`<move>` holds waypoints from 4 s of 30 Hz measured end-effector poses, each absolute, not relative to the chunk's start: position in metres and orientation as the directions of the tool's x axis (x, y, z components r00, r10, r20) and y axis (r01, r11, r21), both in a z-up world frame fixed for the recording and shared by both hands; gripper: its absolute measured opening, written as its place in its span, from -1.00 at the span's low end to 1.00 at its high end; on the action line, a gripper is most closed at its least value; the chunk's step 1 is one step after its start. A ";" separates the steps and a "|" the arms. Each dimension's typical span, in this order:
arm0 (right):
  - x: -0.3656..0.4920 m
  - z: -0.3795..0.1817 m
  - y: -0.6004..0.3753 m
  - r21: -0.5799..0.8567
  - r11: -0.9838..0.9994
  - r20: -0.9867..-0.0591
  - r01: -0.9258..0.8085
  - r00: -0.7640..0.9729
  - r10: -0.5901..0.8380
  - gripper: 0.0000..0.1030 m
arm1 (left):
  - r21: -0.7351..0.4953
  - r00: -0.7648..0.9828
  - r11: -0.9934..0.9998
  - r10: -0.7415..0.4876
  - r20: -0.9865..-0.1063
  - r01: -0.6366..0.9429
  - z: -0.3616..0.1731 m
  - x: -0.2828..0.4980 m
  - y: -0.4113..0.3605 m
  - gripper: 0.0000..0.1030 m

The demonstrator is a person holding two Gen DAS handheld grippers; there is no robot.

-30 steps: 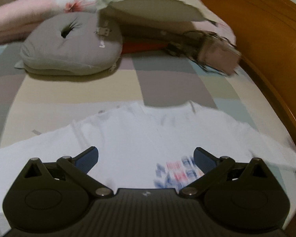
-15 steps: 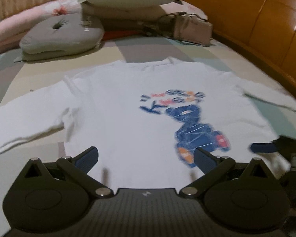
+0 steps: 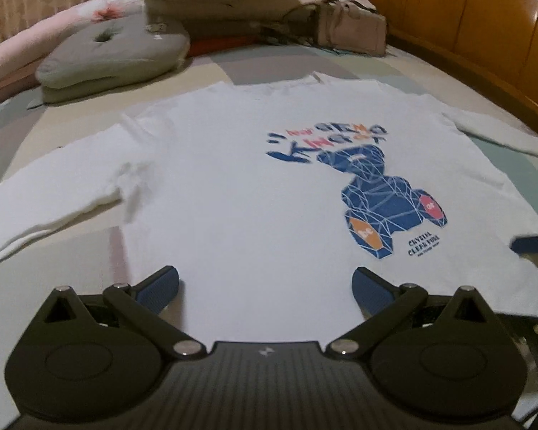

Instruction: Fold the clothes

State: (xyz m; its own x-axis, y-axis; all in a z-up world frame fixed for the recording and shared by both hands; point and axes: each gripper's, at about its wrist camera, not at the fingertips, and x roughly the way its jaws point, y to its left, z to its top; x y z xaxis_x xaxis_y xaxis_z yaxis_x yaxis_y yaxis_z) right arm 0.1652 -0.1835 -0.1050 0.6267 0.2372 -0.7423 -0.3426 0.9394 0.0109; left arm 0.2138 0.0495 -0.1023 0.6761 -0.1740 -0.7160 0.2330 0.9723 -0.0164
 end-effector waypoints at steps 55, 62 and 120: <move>0.243 -0.079 -0.227 0.103 0.913 -0.755 -0.394 0.567 0.330 1.00 | -0.091 0.716 0.978 -0.201 -0.668 0.190 -0.084 0.241 0.055 0.98; 0.225 -0.101 -0.253 0.047 0.945 -0.789 -0.324 0.568 0.234 1.00 | -0.061 0.700 0.972 -0.207 -0.684 0.228 -0.089 0.237 0.043 0.98; 0.073 -0.110 -0.131 -0.081 0.904 -0.736 -0.419 0.637 0.229 1.00 | -0.033 0.725 0.955 -0.246 -0.643 0.295 -0.079 0.205 0.032 0.98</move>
State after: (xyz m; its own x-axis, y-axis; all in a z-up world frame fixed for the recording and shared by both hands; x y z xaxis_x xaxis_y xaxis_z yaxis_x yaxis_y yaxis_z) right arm 0.0731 -0.1308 -0.1097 0.6373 0.2292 -0.7357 -0.4189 0.9044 -0.0811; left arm 0.2046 0.0321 -0.0795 0.7249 -0.2465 -0.6433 0.2954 0.9548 -0.0329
